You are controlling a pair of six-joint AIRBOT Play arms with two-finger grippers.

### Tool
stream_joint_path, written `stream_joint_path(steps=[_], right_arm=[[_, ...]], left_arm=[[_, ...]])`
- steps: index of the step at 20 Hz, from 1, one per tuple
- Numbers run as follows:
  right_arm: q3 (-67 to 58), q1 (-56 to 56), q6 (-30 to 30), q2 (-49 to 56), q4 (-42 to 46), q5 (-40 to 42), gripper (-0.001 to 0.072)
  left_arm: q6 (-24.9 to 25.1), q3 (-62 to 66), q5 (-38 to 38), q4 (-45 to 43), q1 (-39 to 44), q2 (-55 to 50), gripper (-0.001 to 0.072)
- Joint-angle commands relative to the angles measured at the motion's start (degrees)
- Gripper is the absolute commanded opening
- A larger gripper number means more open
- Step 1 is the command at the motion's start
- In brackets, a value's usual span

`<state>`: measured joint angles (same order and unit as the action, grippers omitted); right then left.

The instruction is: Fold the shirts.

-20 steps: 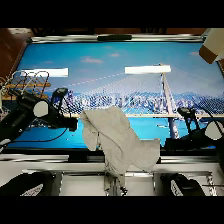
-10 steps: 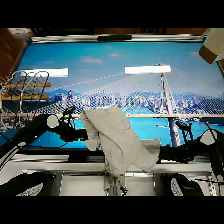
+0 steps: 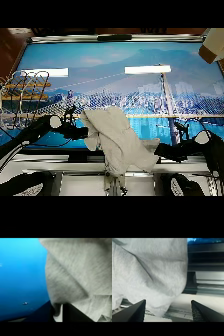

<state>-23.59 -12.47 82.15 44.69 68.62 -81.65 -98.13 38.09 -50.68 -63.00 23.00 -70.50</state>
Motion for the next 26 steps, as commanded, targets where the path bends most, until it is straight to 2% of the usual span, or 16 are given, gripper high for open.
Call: stream_joint_path(steps=[1,3,6,9,10,11,12,15,18,20,23,26], right_arm=[[0.26,-0.02,0.04,5.88,-2.75,2.08,0.067],[0.26,0.35,-0.31,9.05,-3.21,2.8,0.067],[0.26,6.97,0.28,11.58,-3.82,6.56,0.067],[0.26,14.75,4.92,13.88,-3.87,12.02,0.0648],[0.2,16.41,5.09,14.16,-3.76,12.5,0.0437],[-0.24,17.4,5.14,14.12,-3.5,12.48,0.0145],[-1.38,17.42,4.96,14.12,-3.23,11.93,0.0083],[-11.47,17.4,4.15,12.52,3.28,8.63,0.0083],[-30.34,17.4,3.76,8.33,14.91,7.58,0.0083],[-44.33,17.4,2.6,5.7,22.25,10.49,0.0083],[-63.98,17.42,2.78,2.27,30.86,18.91,0.0083],[-76.08,17.42,2.78,0.42,31.32,23.19,0.0083]], left_arm=[[-0.04,0.17,0.76,0.7,-0.13,-0.02,0.0051],[-0.02,0.55,0.74,0.66,-0.13,-0.02,0.0033],[-0.02,0.57,0.76,0.59,-0.24,-0.02,0.0032],[0.0,0.57,0.76,0.44,-0.26,0.11,0.0032],[0.0,0.92,0.7,-0.46,-0.24,0.28,0.0032],[0.0,1.75,0.28,-1.97,-0.26,0.42,0.0031],[-0.02,3.41,-0.83,-4.44,-0.46,0.61,0.0031],[-0.04,13.18,-7.37,-14.97,-2.4,2.16,0.0029],[-0.04,31.52,-16.06,-29.33,-5.42,5.51,0.0029],[-0.04,46.64,-18.43,-35.36,-7.5,8.41,0.0029],[-0.11,68.74,-16.61,-36.24,-10.27,12.59,0.0029],[-0.72,82.51,-15.58,-36.24,-11.23,16.81,0.003]])
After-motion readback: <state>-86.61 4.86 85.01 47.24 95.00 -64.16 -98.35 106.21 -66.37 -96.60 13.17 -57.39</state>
